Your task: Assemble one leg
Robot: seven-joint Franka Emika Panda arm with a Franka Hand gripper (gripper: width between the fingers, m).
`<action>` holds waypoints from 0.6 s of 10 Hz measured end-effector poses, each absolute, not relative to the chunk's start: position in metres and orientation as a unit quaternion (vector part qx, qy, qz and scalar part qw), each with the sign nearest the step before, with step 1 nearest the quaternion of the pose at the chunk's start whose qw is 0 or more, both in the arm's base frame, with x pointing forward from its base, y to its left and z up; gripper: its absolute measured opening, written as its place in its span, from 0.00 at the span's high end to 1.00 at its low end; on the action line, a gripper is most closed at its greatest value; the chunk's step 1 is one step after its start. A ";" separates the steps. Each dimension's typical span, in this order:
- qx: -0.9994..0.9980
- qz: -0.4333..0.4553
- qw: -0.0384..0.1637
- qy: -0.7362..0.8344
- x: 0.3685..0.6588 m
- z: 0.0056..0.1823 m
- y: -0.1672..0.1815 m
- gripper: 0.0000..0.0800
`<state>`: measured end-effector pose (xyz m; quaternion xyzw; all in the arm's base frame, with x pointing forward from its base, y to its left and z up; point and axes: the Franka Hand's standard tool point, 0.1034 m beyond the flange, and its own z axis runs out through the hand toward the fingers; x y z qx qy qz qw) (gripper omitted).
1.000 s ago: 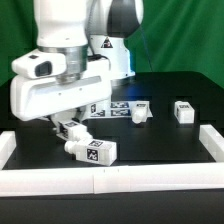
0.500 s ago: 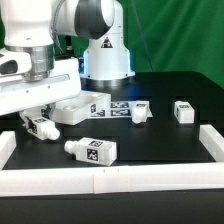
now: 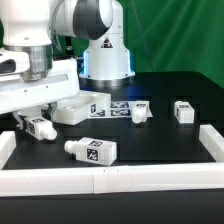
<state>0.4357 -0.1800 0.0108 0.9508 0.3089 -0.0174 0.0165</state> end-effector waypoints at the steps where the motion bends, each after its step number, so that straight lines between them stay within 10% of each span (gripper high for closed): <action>1: 0.953 -0.019 0.014 0.303 0.442 0.014 -0.173 0.22; 6: 0.933 0.019 0.024 0.359 0.513 0.055 -0.112 0.19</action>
Offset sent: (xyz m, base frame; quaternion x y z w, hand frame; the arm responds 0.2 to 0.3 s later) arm 0.0480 0.0457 0.0314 0.0474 -0.0376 0.0491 0.9970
